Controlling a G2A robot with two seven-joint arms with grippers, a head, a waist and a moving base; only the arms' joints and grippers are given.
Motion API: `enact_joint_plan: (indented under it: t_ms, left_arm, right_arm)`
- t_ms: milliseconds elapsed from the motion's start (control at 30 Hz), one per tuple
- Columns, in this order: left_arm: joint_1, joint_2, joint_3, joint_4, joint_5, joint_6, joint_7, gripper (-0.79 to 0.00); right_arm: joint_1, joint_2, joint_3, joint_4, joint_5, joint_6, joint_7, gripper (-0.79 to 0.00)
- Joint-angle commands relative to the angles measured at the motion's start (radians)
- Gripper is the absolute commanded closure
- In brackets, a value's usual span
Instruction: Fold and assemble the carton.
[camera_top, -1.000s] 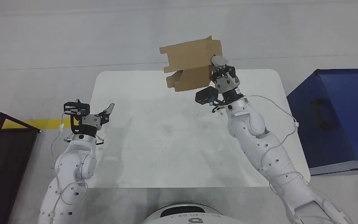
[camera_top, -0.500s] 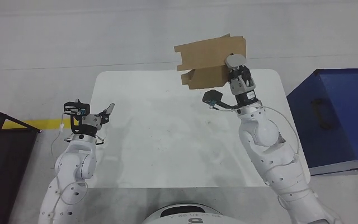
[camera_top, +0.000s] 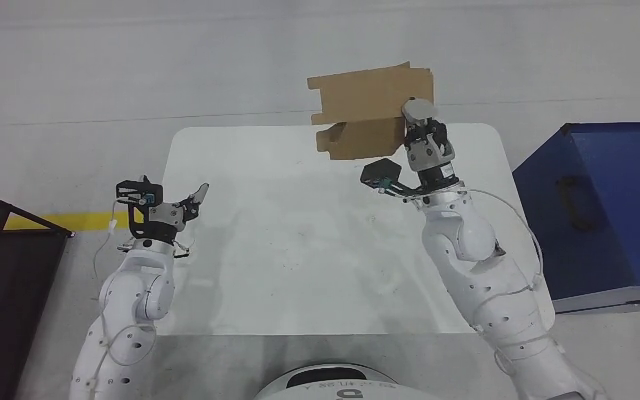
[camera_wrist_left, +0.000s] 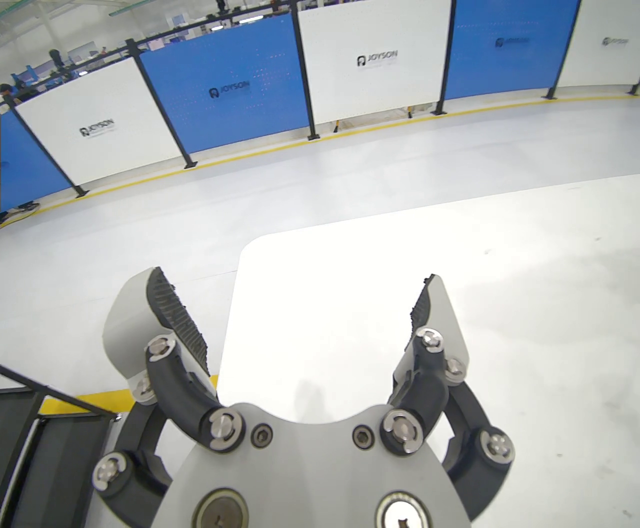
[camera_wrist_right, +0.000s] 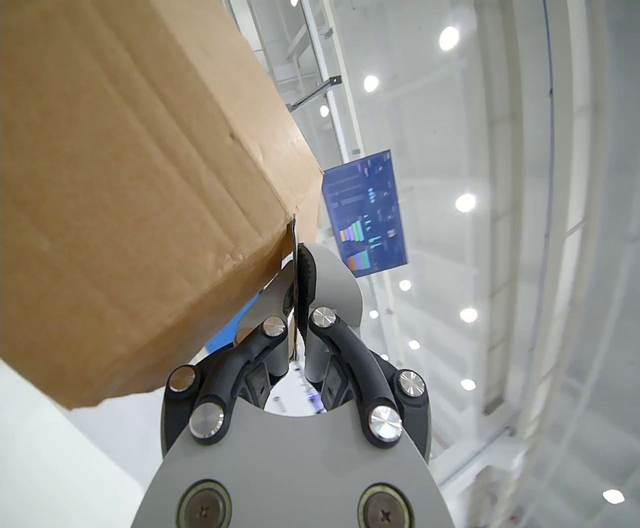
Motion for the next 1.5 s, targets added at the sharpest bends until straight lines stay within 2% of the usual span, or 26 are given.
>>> enact_joint_plan:
  t_ms: [0, 133, 300, 400, 467, 567, 700, 967, 1133, 1467]
  left_arm:
    - [0.000, -0.002, 0.024, -0.031, -0.034, -0.057, 0.021, -0.785]
    - [0.015, 0.000, 0.051, -0.095, -0.113, -0.246, 0.062, -0.785]
    - [0.042, 0.009, 0.047, -0.112, -0.158, -0.462, 0.122, -0.785]
    - [0.035, 0.010, 0.050, -0.107, -0.235, -0.523, 0.123, -0.785]
    - [0.021, 0.010, 0.058, -0.111, -0.283, -0.537, 0.108, -0.785]
    - [-0.014, 0.007, 0.084, -0.124, -0.275, -0.556, 0.139, -0.785]
    - [-0.060, -0.002, 0.167, -0.105, -0.136, -0.486, 0.200, -0.785]
    - [-0.084, -0.019, 0.266, -0.134, -0.040, -0.340, 0.282, -0.785]
    - [-0.087, -0.027, 0.303, -0.150, 0.019, -0.245, 0.302, -0.785]
    - [-0.109, -0.035, 0.322, -0.148, 0.021, -0.182, 0.283, -0.785]
  right_arm:
    - [0.017, -0.010, -0.021, 0.030, 0.190, 0.002, -0.032, 0.000]
    - [0.054, -0.033, -0.065, 0.099, 0.403, 0.010, -0.100, 0.000]
    - [0.085, -0.060, -0.107, 0.168, 0.676, -0.037, -0.207, 0.000]
    - [0.097, -0.075, -0.121, 0.201, 0.844, -0.088, -0.284, 0.000]
    - [0.107, -0.083, -0.132, 0.228, 0.898, -0.114, -0.322, 0.000]
    - [0.117, -0.099, -0.157, 0.256, 1.021, -0.168, -0.371, 0.000]
    - [0.140, -0.118, -0.211, 0.311, 1.058, -0.203, -0.391, 0.000]
    - [0.158, -0.142, -0.267, 0.350, 1.027, -0.196, -0.402, 0.000]
    - [0.155, -0.150, -0.279, 0.351, 1.006, -0.199, -0.411, 0.000]
    - [0.135, -0.158, -0.275, 0.341, 1.003, -0.240, -0.436, 0.000]
